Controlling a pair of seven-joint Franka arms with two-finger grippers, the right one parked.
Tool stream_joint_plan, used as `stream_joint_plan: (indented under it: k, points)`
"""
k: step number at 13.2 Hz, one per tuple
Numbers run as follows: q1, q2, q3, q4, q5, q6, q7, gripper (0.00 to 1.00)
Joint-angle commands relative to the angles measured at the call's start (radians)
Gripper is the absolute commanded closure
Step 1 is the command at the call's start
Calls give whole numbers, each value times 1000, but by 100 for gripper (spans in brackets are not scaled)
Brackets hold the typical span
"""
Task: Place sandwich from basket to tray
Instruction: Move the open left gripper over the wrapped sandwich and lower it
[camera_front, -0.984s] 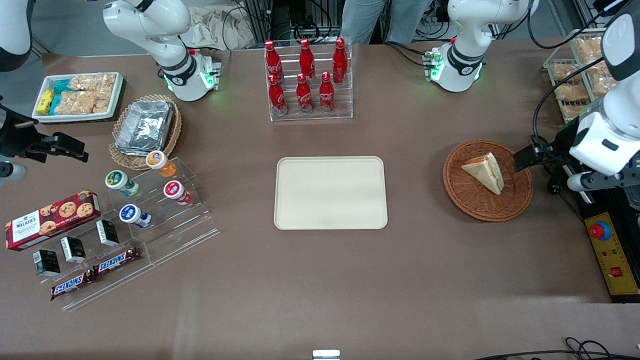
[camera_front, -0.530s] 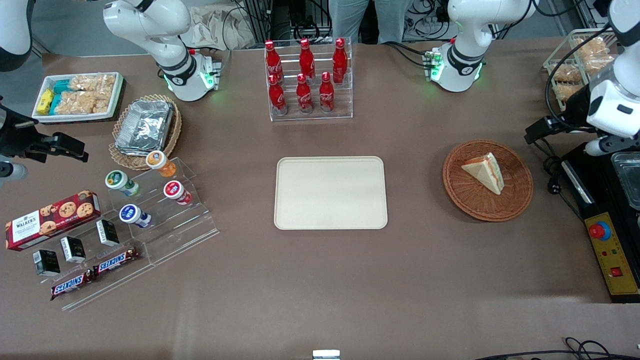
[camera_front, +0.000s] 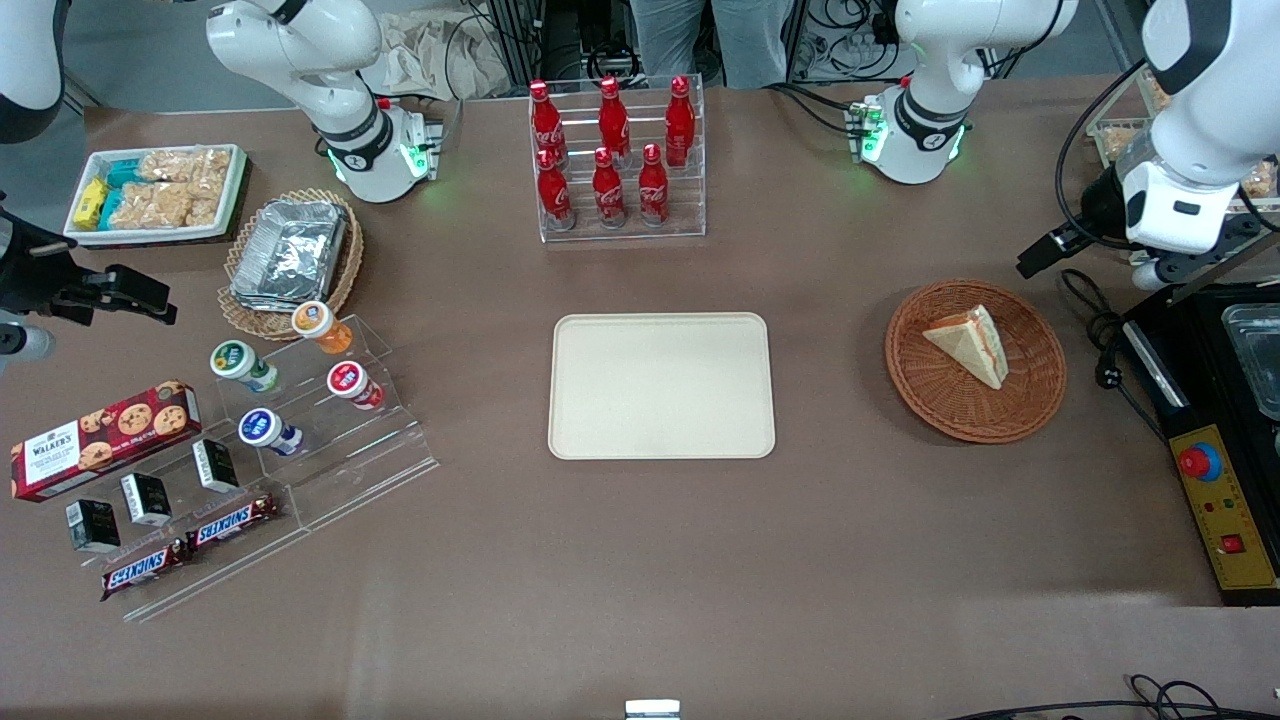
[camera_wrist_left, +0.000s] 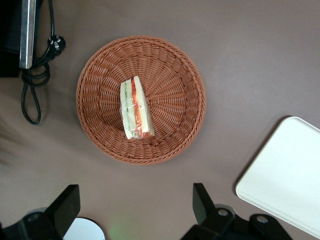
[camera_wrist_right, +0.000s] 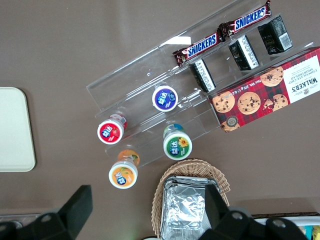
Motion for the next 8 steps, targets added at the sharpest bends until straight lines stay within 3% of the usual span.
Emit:
stream_joint_plan:
  k: [1, 8]
  points:
    - [4, -46, -7, -72, 17, 52, -39, 0]
    - [4, -56, -5, -282, 19, 270, -73, 0]
